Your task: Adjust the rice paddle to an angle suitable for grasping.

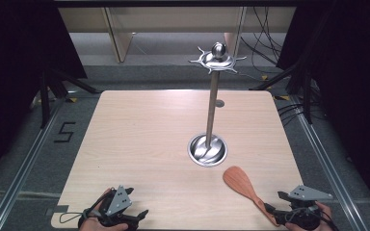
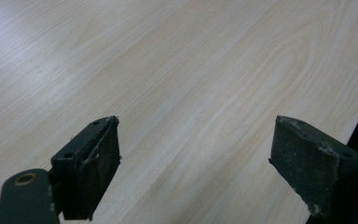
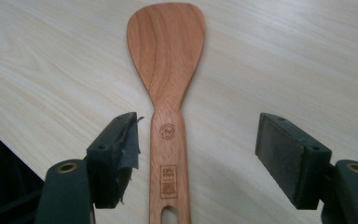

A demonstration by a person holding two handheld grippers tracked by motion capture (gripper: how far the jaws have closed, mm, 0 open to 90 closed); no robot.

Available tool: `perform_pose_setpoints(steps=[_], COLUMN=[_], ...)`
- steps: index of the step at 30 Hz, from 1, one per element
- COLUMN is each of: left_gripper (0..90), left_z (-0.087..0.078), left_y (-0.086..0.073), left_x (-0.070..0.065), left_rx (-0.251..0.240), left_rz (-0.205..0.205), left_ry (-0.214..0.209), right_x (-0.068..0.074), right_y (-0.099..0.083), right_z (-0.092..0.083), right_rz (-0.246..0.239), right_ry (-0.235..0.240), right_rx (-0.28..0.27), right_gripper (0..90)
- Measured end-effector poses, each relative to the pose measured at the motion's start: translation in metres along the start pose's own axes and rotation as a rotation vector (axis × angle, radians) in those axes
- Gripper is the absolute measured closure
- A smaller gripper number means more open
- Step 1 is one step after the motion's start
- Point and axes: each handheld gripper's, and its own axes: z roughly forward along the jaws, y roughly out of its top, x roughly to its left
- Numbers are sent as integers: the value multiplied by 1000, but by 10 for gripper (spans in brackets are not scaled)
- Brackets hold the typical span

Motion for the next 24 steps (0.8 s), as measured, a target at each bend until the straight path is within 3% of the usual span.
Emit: perform_pose_setpoints(steps=[3, 5, 6, 7, 9, 10, 11, 14, 15, 17, 18, 19, 24], left_gripper=[150, 150, 150, 150, 150, 150, 150, 149, 150, 150, 149, 150, 149], left_z=[1, 0, 0, 0, 1, 0, 0, 1, 1, 0, 0, 1, 1], left_y=[0, 0, 0, 0, 0, 0, 0, 0, 0, 0, 0, 0, 0], left_x=[-1, 0, 0, 0, 0, 0, 0, 0, 0, 1, 1, 1, 0], left_rx=[-22, -1, -1, -2, -11, -1, 3, -9, -9, 13, 13, 0, 1], left_rz=[-27, -2, -2, -7, -17, -5, -1, -17, -17, 3, 3, -9, -10], left_ry=[-9, 0, 0, -4, -2, -2, -1, -5, -5, -4, -4, -1, 0], right_x=[3, 1, 5, 5, 4, 8, 10, 11, 11, 15, 15, 15, 20], right_y=[1, 1, 1, 1, 2, 2, 1, 5, 5, 8, 8, 10, 13], right_z=[-1, -1, -1, -1, -1, -1, -1, 4, 4, 4, 4, 5, 8], right_rz=[22, -13, -16, -16, -72, -48, -60, -148, -148, -176, -176, -211, -226], right_ry=[8, 15, 18, 18, 19, 27, 28, 41, 41, 33, 33, 27, 26], right_rx=[-2, -8, -20, -20, -13, 0, 9, -5, -5, -12, -12, -34, -14], right_gripper=[325, 358, 431, 431, 472, 507, 533, 672, 672, 785, 785, 843, 899])
